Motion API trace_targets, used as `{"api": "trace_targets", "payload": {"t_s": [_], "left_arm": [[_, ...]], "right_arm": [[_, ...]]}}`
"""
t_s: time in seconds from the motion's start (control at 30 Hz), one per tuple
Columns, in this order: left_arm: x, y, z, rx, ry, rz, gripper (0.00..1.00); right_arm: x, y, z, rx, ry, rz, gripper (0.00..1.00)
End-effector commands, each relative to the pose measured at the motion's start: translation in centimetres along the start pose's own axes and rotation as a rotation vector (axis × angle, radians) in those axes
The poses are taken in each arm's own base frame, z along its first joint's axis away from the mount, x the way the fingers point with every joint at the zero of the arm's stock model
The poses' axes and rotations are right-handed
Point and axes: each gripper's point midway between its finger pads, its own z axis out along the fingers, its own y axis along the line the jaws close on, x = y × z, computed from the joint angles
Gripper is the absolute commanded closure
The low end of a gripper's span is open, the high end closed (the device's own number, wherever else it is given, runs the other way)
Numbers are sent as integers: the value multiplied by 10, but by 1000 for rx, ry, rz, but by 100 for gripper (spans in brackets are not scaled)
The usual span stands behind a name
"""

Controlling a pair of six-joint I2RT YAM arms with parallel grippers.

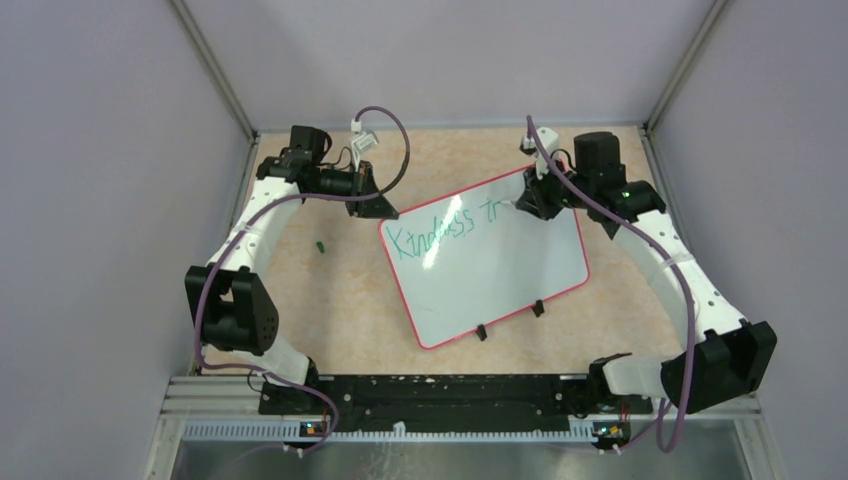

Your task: Write a sentence on the whiteboard

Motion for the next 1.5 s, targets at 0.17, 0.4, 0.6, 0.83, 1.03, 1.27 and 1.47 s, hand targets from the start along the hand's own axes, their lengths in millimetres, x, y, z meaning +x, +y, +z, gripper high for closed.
{"api": "trace_targets", "payload": {"t_s": [0.17, 0.4, 0.6, 0.83, 1.03, 1.27, 1.47], "left_arm": [[6, -11, 8, 22, 34, -2, 100], [8, -9, 11, 10, 48, 2, 100], [9, -7, 14, -7, 60, 13, 100], [7, -5, 13, -27, 72, 31, 100], [-3, 13, 9, -116, 83, 112, 100], [-15, 36, 10, -147, 138, 180, 100], [-25, 41, 5, -149, 153, 233, 99]], "right_arm": [[4, -1, -13, 23, -6, -25, 100], [23, 11, -17, -19, 31, -26, 100], [3, 17, -34, -25, -18, -50, 100], [-26, -6, -49, 64, -96, -57, 100], [-33, -14, -53, 48, -118, -29, 100], [-29, -6, -54, 10, -114, -37, 100], [-27, -1, -56, -8, -112, -39, 100]]}}
